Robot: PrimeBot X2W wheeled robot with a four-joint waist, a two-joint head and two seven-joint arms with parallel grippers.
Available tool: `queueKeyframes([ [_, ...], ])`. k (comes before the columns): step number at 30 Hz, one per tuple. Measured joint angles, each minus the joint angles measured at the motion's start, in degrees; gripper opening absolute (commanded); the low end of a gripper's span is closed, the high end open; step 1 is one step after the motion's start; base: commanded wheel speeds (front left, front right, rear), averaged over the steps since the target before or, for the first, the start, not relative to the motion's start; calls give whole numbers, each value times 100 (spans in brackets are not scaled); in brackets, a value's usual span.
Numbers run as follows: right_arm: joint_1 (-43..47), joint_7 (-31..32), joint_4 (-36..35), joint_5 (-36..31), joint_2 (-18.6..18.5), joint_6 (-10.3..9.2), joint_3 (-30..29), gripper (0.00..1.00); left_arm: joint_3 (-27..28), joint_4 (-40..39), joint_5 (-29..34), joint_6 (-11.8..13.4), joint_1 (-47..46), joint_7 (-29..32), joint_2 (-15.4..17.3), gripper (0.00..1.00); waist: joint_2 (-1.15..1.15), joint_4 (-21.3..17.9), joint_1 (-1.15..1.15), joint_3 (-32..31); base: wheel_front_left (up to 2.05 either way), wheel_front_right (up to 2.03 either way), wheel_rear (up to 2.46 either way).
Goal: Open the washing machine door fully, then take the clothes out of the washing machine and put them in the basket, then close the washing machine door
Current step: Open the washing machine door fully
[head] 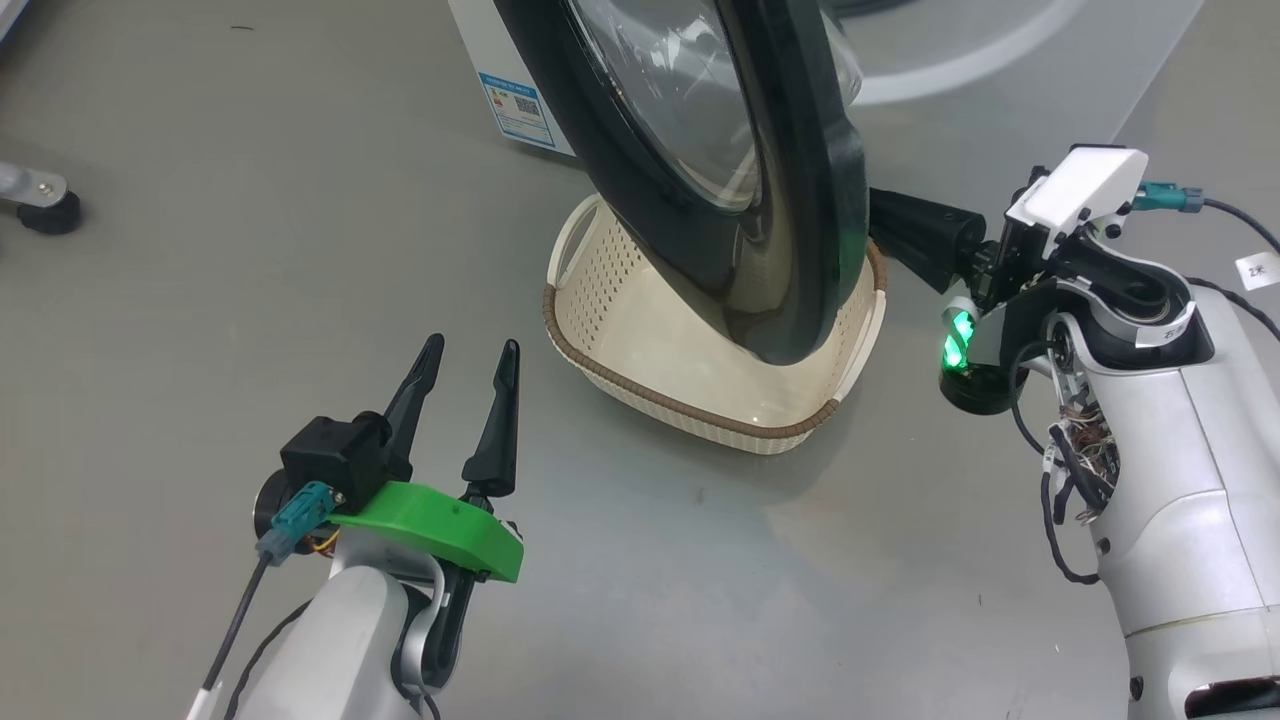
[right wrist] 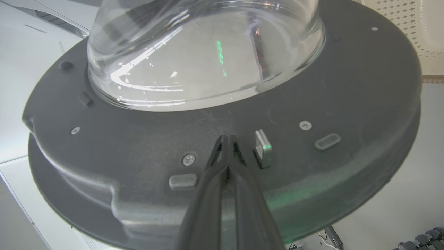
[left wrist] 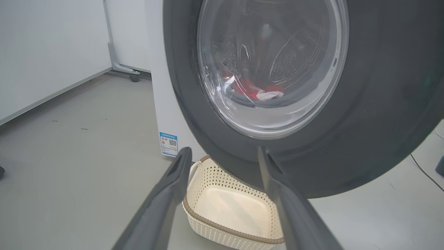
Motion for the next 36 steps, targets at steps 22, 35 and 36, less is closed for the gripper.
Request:
queueKeyframes([
  [22,292,-255,-370,1183,1,-14,1386,0,-65,38,91,0,44,0,1,100,0,6,0,-62,0,0,0],
  [35,394,-485,-602,1425,0,-14,2112,0,-70,57,91,0,77,0,2,100,0,38,0,-88,0,0,0],
  [36,394,-517,-615,1425,0,-14,2149,0,-70,57,91,0,80,0,2,100,0,36,0,-91,0,0,0],
])
